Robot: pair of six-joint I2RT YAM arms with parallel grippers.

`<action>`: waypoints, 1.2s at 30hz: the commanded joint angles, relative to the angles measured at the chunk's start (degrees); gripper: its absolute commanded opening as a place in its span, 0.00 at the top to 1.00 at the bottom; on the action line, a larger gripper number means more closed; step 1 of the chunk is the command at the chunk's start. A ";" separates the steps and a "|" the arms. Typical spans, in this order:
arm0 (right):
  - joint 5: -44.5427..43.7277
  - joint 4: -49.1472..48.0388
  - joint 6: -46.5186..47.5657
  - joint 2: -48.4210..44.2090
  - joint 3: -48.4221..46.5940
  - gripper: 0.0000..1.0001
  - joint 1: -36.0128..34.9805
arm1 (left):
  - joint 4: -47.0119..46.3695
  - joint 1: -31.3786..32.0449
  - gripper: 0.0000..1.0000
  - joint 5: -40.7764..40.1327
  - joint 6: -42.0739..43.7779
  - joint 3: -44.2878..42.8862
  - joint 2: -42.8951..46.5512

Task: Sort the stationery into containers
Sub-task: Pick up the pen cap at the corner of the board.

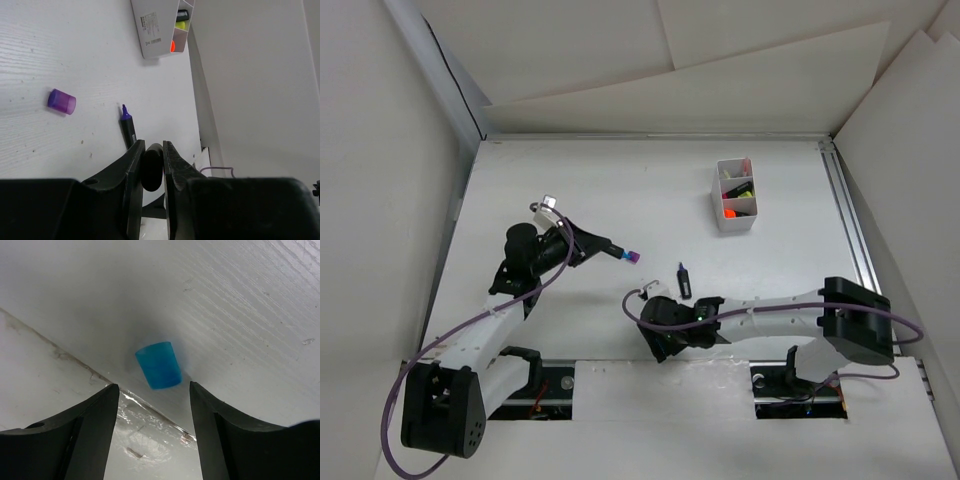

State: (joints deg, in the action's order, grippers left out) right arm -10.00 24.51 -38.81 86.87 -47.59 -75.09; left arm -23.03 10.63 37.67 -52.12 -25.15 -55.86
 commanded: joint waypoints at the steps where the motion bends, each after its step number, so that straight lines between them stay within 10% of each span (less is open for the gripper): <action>1: -1.87 0.45 1.18 1.81 -2.94 0.36 -0.32 | -0.54 -0.26 0.98 -1.10 1.93 -1.66 0.23; 20: -4.33 1.06 2.77 7.35 -6.55 0.65 -0.32 | -2.02 -1.93 0.98 -1.82 1.93 -2.19 0.04; 36: -12.75 -6.42 13.75 -14.01 -8.38 0.77 -0.32 | -11.62 -4.66 0.98 17.79 -5.73 2.91 -0.67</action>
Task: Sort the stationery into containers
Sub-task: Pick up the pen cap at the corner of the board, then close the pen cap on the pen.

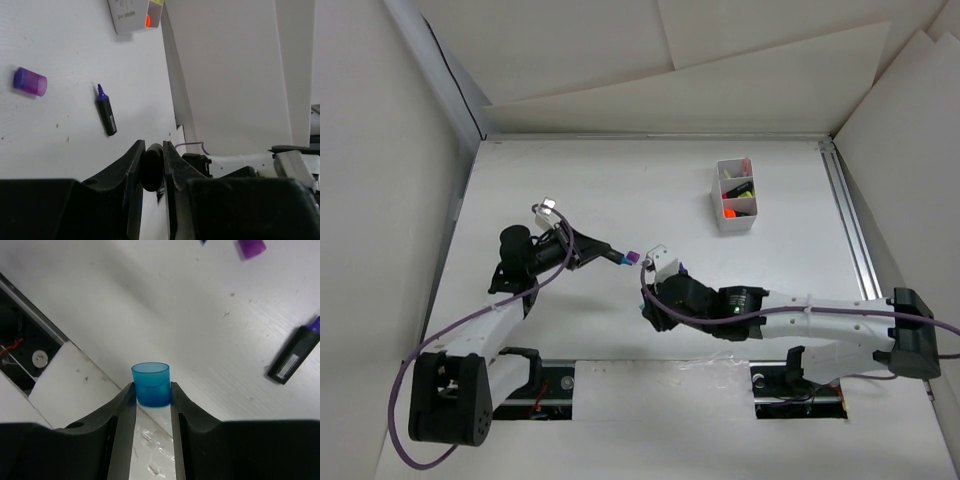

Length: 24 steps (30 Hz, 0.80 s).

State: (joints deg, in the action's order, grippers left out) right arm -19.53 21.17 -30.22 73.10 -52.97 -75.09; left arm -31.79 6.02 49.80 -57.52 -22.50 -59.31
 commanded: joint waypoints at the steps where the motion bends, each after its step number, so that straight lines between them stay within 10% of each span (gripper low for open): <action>1: -3.76 -1.84 5.95 0.54 -3.97 0.77 -0.32 | 3.69 -0.05 0.98 4.27 1.69 -0.78 3.84; 24: -4.29 1.60 16.33 3.36 -11.45 0.79 -0.32 | 24.50 -0.05 0.96 15.41 21.66 -10.11 4.20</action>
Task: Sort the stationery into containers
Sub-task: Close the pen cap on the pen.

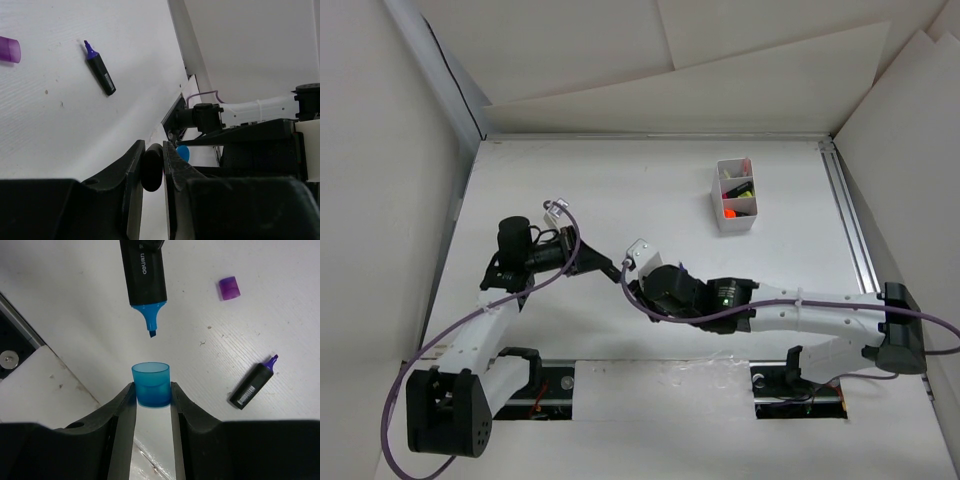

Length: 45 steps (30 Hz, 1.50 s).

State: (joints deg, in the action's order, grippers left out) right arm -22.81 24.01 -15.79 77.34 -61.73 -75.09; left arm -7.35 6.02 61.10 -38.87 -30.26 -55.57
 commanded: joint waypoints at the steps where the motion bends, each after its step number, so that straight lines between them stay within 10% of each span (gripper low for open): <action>1: -1.01 -1.25 2.43 -0.27 -3.30 0.79 -0.32 | 0.06 -0.05 0.96 4.72 3.01 -2.35 0.46; 45: 0.66 -4.06 2.34 5.19 -4.89 0.80 1.26 | -5.21 0.48 0.96 8.77 1.69 -1.29 -1.12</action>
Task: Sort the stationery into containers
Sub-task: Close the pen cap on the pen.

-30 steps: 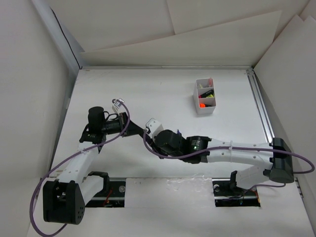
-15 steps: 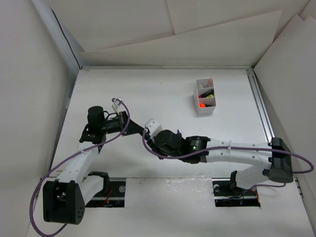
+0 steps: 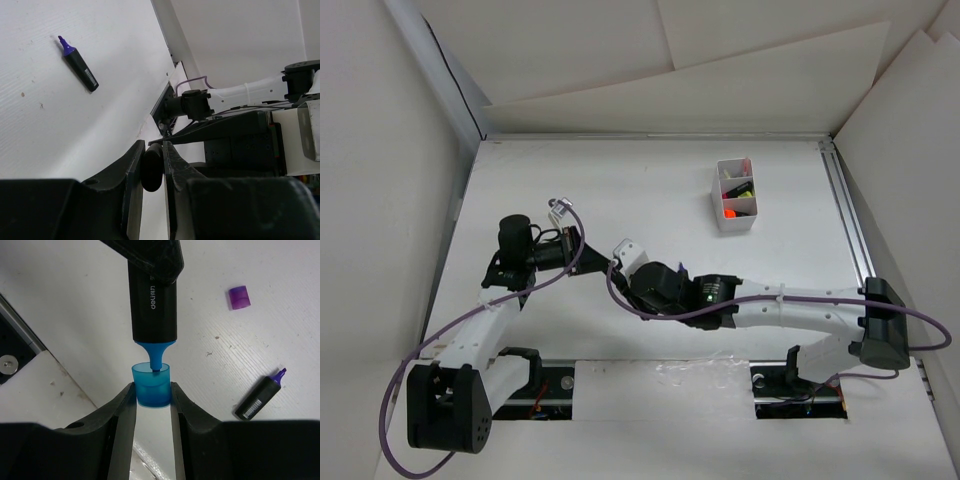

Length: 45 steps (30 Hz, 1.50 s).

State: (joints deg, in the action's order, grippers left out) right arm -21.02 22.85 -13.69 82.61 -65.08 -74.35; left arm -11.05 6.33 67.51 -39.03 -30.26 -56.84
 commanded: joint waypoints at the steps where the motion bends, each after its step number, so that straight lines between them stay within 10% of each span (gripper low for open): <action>1: -1.66 -2.90 0.25 -0.08 -1.54 0.80 0.52 | -1.52 0.18 0.96 2.37 1.85 -1.29 0.15; 45: -3.77 -11.69 -0.90 -3.51 0.21 0.85 1.57 | -3.89 0.70 0.97 4.48 0.79 0.81 -0.38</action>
State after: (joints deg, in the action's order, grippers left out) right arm -22.11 17.52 -13.80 82.37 -64.71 -73.08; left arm -13.72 6.68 68.93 -38.63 -30.24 -57.82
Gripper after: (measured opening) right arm 0.359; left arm 0.141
